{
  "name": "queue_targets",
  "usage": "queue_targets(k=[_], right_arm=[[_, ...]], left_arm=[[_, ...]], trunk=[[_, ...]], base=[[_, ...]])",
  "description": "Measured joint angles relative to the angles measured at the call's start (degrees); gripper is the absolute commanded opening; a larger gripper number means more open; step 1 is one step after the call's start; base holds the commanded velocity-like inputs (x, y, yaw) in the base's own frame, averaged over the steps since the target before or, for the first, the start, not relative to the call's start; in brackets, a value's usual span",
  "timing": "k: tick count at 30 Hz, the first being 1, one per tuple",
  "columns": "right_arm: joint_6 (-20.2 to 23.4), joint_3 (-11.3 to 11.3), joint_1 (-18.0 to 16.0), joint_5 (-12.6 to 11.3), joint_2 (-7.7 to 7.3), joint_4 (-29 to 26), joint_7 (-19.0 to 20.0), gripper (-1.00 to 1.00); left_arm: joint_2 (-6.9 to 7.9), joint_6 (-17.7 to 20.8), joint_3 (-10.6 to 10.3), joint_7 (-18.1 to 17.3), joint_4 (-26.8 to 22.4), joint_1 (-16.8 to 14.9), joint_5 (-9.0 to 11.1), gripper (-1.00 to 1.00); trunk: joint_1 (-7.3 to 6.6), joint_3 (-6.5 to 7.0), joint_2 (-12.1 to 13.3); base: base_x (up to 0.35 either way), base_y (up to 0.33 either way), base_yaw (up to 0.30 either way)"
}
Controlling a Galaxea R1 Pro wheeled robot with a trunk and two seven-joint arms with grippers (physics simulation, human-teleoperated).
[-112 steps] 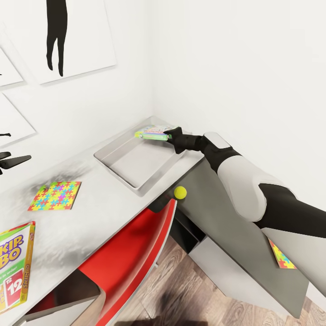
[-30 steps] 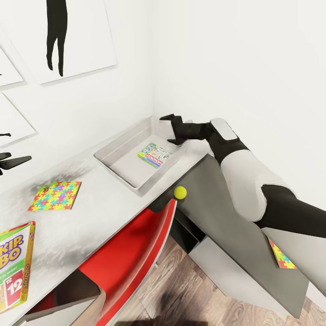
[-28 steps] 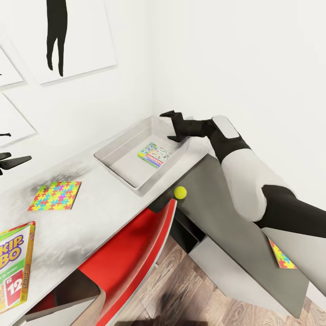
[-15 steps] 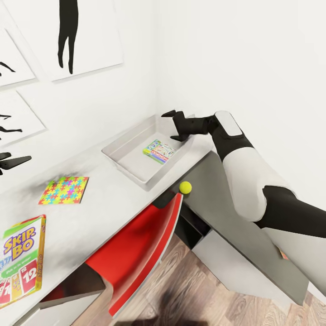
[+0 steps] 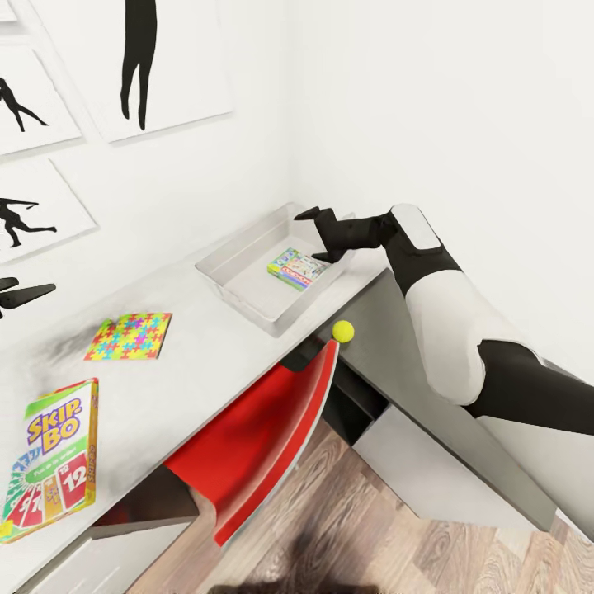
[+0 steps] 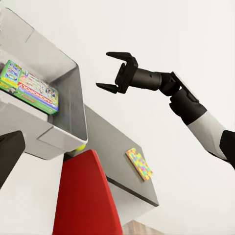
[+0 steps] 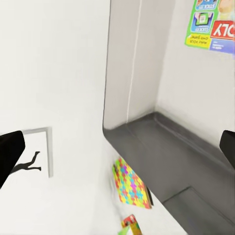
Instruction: Put all the toys in the child's room - the three board games (two on the bed and one on the table), the two jigsaw puzzles on the table, and the tennis ball on the table - inside the toy box on the table in the child's room.
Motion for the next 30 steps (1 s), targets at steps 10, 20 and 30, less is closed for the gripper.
queue_targets(k=[10,20,30], right_arm=[[0.97,0.04,0.22,-0.08,0.00,0.00,2.65,1.00],[0.88,-0.08,0.54,-0.09,0.00,0.00,3.47,1.00],[1.33,-0.05,0.67,-0.10,-0.02,-0.03,3.67,1.00]], left_arm=[[1.85,0.00,0.21,0.00,0.05,0.00,0.36,1.00],[1.90,0.00,0.21,0.00,0.06,0.08,1.27,1.00],[1.94,0.00,0.20,-0.01,0.08,0.06,1.29,1.00]], trunk=[[0.00,0.00,0.00],[-0.01,0.00,0.00],[0.01,0.06,0.00]], base=[[-0.109,-0.082,0.000],[-0.011,-0.009,-0.005],[-0.081,0.000,-0.225]])
